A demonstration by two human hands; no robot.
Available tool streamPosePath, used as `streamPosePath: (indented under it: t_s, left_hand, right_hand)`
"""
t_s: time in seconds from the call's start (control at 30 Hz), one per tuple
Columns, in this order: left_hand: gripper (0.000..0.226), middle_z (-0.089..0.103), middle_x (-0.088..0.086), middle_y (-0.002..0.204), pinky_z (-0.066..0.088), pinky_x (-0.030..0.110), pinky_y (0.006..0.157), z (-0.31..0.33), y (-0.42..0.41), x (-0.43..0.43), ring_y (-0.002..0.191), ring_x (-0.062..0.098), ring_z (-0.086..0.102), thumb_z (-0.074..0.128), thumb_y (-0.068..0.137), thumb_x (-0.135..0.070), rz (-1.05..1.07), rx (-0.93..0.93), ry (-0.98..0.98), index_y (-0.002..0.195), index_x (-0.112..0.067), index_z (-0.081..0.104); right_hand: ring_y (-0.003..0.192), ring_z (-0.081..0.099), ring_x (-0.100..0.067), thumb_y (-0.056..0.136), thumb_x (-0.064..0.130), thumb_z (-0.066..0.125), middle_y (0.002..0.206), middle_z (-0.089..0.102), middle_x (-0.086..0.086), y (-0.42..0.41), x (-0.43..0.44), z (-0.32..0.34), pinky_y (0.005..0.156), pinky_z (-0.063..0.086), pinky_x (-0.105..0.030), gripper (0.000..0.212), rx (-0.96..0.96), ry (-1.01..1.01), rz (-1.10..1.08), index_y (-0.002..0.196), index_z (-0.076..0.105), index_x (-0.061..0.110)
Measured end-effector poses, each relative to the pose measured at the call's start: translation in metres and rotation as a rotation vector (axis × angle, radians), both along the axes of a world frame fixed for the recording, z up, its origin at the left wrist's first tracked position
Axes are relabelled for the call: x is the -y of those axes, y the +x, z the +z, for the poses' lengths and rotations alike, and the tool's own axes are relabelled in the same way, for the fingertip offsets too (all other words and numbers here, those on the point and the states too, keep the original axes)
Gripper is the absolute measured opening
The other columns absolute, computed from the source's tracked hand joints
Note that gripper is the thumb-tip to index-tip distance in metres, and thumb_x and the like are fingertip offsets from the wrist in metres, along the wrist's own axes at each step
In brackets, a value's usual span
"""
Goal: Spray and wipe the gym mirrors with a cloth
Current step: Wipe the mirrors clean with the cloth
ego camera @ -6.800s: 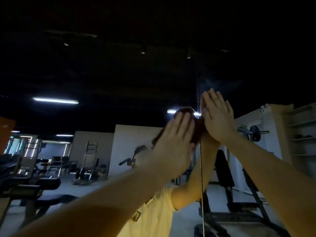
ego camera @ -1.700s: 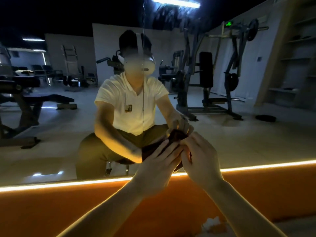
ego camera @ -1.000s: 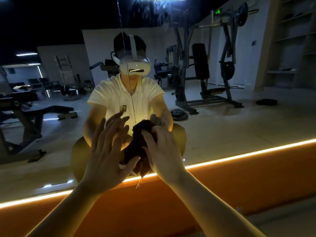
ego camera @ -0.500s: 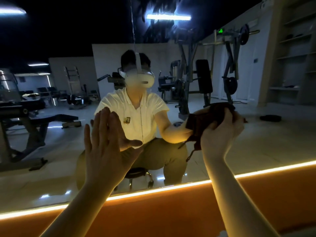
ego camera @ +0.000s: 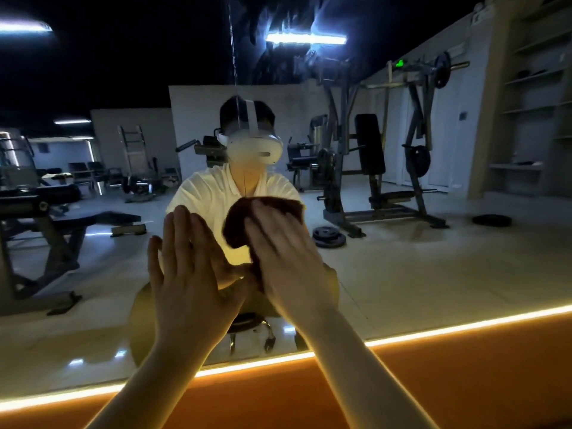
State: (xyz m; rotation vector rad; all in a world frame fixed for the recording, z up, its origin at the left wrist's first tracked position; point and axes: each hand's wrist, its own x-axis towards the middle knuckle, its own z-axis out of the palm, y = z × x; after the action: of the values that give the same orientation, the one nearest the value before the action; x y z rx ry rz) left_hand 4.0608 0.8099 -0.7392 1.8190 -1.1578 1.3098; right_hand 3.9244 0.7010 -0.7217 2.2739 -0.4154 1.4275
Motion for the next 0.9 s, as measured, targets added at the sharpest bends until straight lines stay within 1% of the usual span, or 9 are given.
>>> streamPosePath:
  t_s: [0.07,0.2,0.27,0.33,0.43,0.53,0.63,0.77,0.9]
  left_hand:
    - [0.116,0.015,0.028,0.17,0.02,0.064,0.125,0.002,-0.004,0.001,0.16,0.041,0.012,0.062,0.086,-0.073,-0.005,-0.021,-0.018,0.161,0.007,0.023]
    - [0.118,0.016,0.028,0.17,0.019,0.062,0.126,0.003,-0.007,-0.002,0.16,0.04,0.013,0.058,0.087,-0.077,-0.015,-0.024,-0.018,0.162,0.006,0.022]
    - [0.119,0.016,0.027,0.171,0.019,0.062,0.126,0.005,-0.008,-0.004,0.16,0.039,0.013,0.056,0.086,-0.079,-0.02,-0.044,-0.011,0.163,0.004,0.02]
    - [0.12,0.015,0.027,0.171,0.019,0.062,0.126,0.006,-0.01,-0.004,0.16,0.039,0.012,0.055,0.086,-0.081,-0.013,-0.058,-0.004,0.162,0.005,0.02]
    - [0.117,0.015,0.028,0.17,0.017,0.06,0.127,0.006,-0.012,-0.003,0.16,0.04,0.012,0.052,0.089,-0.08,0.003,-0.056,-0.002,0.162,0.006,0.021]
    - [0.101,0.014,0.028,0.17,0.017,0.063,0.126,0.004,-0.012,-0.002,0.16,0.042,0.014,0.055,0.095,-0.062,0.001,-0.043,-0.015,0.162,0.006,0.02]
    - [0.09,0.012,0.027,0.171,0.015,0.064,0.126,0.009,-0.015,-0.005,0.16,0.042,0.011,0.055,0.098,-0.047,0.017,-0.033,-0.006,0.162,0.006,0.021]
    - [0.091,0.011,0.026,0.172,0.013,0.062,0.128,0.032,-0.029,-0.011,0.16,0.041,0.009,0.058,0.096,-0.044,-0.011,0.019,-0.019,0.162,0.005,0.02]
    - [0.096,0.011,0.023,0.173,0.012,0.06,0.129,0.055,-0.036,-0.009,0.161,0.039,0.009,0.06,0.093,-0.048,-0.049,0.014,-0.003,0.163,0.003,0.019]
  right_hand:
    - [0.154,0.028,-0.026,0.087,0.023,0.073,0.164,0.034,-0.01,-0.021,0.017,0.01,0.127,0.021,-0.052,0.071,0.115,0.048,-0.083,0.15,0.044,0.01]
    - [0.151,0.033,-0.031,0.102,0.021,0.042,0.162,0.037,-0.016,-0.063,0.06,0.029,0.123,0.027,-0.059,0.051,0.484,0.251,-0.289,0.151,0.045,0.006]
    - [0.153,0.028,-0.033,0.106,0.02,0.039,0.166,0.03,-0.017,-0.063,0.068,0.035,0.123,0.027,-0.058,0.053,0.625,0.403,-0.335,0.157,0.037,0.006]
    - [0.155,0.024,-0.034,0.107,0.023,0.035,0.167,0.025,-0.019,-0.041,0.054,0.048,0.123,0.027,-0.055,0.056,0.7,0.461,-0.362,0.159,0.03,0.004]
    - [0.158,0.013,-0.032,0.109,0.031,0.026,0.17,0.014,-0.019,0.001,0.02,0.063,0.128,0.018,-0.052,0.058,0.579,0.351,-0.344,0.161,0.021,0.004]
    - [0.16,-0.001,-0.03,0.108,0.027,0.033,0.171,0.003,-0.016,0.03,-0.007,0.04,0.13,0.004,-0.048,0.06,0.189,0.112,-0.209,0.162,0.016,0.008]
    - [0.16,0.004,-0.025,0.105,0.022,0.034,0.171,0.012,-0.01,0.014,0.001,0.007,0.13,0.001,-0.044,0.057,-0.176,-0.193,-0.062,0.16,0.028,0.011]
    - [0.159,0.011,-0.025,0.102,0.021,0.032,0.17,0.017,-0.008,-0.031,0.039,0.019,0.13,0.006,-0.045,0.058,-0.309,-0.283,-0.116,0.16,0.032,0.015]
    - [0.159,0.005,-0.027,0.096,0.021,0.048,0.17,0.012,-0.011,-0.042,0.055,0.082,0.13,0.002,-0.047,0.07,-0.223,-0.242,-0.147,0.16,0.02,0.014]
